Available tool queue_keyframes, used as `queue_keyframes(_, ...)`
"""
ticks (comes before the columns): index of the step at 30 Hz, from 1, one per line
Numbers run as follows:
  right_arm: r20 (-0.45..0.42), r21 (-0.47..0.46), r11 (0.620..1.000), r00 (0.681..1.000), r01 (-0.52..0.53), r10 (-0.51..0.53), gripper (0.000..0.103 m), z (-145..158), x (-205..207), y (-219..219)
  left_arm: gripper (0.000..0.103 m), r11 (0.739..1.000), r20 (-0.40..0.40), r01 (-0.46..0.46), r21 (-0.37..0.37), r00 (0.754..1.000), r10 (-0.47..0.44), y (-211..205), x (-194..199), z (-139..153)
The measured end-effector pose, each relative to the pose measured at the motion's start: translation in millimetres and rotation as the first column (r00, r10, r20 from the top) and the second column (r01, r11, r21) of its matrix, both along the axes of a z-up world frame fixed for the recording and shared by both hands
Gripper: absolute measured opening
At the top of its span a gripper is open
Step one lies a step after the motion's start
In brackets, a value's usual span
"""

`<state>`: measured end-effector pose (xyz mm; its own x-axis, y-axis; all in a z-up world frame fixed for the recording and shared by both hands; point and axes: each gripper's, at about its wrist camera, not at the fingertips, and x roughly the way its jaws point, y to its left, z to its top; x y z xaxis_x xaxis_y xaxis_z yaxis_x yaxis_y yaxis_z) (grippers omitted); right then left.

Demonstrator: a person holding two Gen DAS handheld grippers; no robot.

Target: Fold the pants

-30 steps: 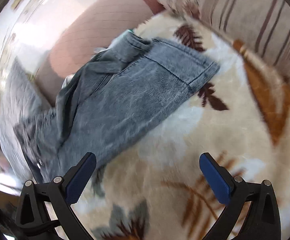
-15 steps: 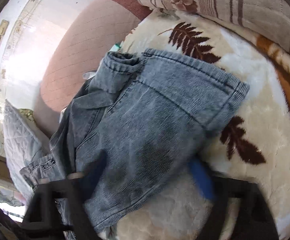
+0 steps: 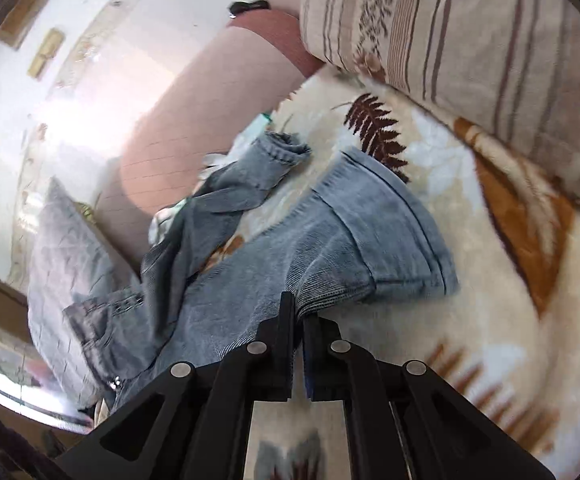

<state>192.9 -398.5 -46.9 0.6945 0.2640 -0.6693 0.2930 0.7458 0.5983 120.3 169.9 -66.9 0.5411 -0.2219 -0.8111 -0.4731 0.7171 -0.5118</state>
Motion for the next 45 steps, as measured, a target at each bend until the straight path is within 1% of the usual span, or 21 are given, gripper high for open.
queue_keyframes(5, 0.005, 0.011, 1.0, 1.0, -0.024, 0.024, 0.003, 6, -50, 2, 0.006, 0.999, -0.004, 0.032, 0.041, 0.999, -0.032, 5, -43, 9)
queue_keyframes(11, -0.021, 0.076, 0.997, 1.0, -0.017, 0.018, 0.003, -6, -134, -13, 0.006, 0.995, -0.024, 0.084, 0.049, 0.996, -0.083, 0, -107, 12)
queue_keyframes(14, -0.039, 0.084, 0.996, 0.999, -0.006, 0.009, 0.003, -13, -176, -21, 0.004, 0.989, -0.04, 0.119, 0.087, 0.992, -0.116, -6, -136, 11)
queue_keyframes(17, -0.095, 0.057, 0.998, 0.995, 0.01, -0.004, 0.003, -30, -190, -27, 0.004, 0.985, -0.092, 0.135, 0.112, 0.988, -0.125, -12, -147, -6)
queue_keyframes(19, -0.143, 0.021, 1.0, 0.99, 0.003, 0.0, 0.005, -39, -186, -23, 0.004, 0.988, -0.143, 0.14, 0.064, 0.981, -0.13, -1, -149, -21)
queue_keyframes(20, -0.17, -0.026, 1.0, 0.985, 0.0, -0.004, 0.011, -39, -184, -19, 0.004, 0.989, -0.146, 0.144, 0.045, 0.98, -0.136, 0, -152, -22)
queue_keyframes(21, -0.182, -0.047, 0.999, 0.983, -0.012, 0.003, 0.012, -38, -185, -15, 0.004, 0.988, -0.132, 0.15, 0.043, 0.981, -0.143, 4, -157, -17)
queue_keyframes(23, -0.187, -0.1, 0.994, 0.982, -0.033, 0.014, 0.018, -24, -192, -10, 0.005, 0.98, -0.076, 0.166, 0.113, 0.984, -0.158, 9, -165, 3)
queue_keyframes(24, -0.179, -0.138, 0.99, 0.984, -0.031, 0.006, 0.021, -15, -196, -9, 0.008, 0.971, -0.039, 0.176, 0.165, 0.984, -0.172, 13, -167, 17)
queue_keyframes(25, -0.155, -0.202, 0.979, 0.988, -0.018, -0.014, 0.022, 1, -202, -9, 0.018, 0.96, -0.016, 0.183, 0.213, 0.983, -0.184, 17, -164, 30)
queue_keyframes(26, -0.127, -0.23, 0.973, 0.992, -0.005, -0.024, 0.022, 11, -207, -13, 0.025, 0.953, 0.006, 0.184, 0.239, 0.981, -0.191, 22, -161, 40)
queue_keyframes(27, -0.084, -0.244, 0.97, 0.996, 0.008, -0.029, 0.022, 25, -208, -16, 0.047, 0.946, 0.024, 0.193, 0.259, 0.978, -0.206, 24, -152, 49)
queue_keyframes(28, -0.055, -0.244, 0.97, 0.998, 0.011, -0.025, 0.022, 34, -205, -17, 0.062, 0.938, 0.035, 0.192, 0.29, 0.977, -0.211, 25, -142, 58)
queue_keyframes(30, 0.014, -0.23, 0.973, 1.0, -0.017, 0.021, 0.027, 56, -183, -15, 0.073, 0.915, 0.067, 0.203, 0.349, 0.968, -0.241, 29, -112, 76)
queue_keyframes(31, 0.037, -0.228, 0.973, 0.998, -0.037, 0.047, 0.028, 62, -170, -11, 0.074, 0.903, 0.065, 0.216, 0.372, 0.964, -0.257, 28, -90, 82)
queue_keyframes(33, 0.073, -0.223, 0.971, 0.992, -0.089, 0.107, 0.037, 72, -132, -2, 0.075, 0.899, 0.044, 0.256, 0.354, 0.956, -0.29, 26, -51, 81)
queue_keyframes(36, 0.068, -0.167, 0.974, 0.984, -0.153, 0.166, 0.049, 67, -56, 12, 0.076, 0.923, -0.007, 0.273, 0.271, 0.959, -0.282, 28, 11, 68)
queue_keyframes(38, 0.064, -0.11, 0.984, 0.986, -0.143, 0.151, 0.049, 58, -12, 8, 0.076, 0.932, -0.053, 0.274, 0.238, 0.962, -0.269, 28, 42, 51)
queue_keyframes(41, 0.056, -0.045, 0.994, 0.993, -0.098, 0.1, 0.05, 38, 56, -1, 0.076, 0.941, -0.135, 0.27, 0.204, 0.96, -0.246, 29, 73, 22)
queue_keyframes(43, 0.029, -0.048, 0.995, 0.996, -0.088, 0.09, 0.056, 20, 100, -6, 0.076, 0.95, -0.167, 0.276, 0.146, 0.953, -0.251, 31, 89, 4)
queue_keyframes(45, 0.001, -0.084, 0.992, 0.995, -0.095, 0.095, 0.059, 4, 132, -8, 0.076, 0.954, -0.172, 0.279, 0.109, 0.951, -0.258, 33, 103, -6)
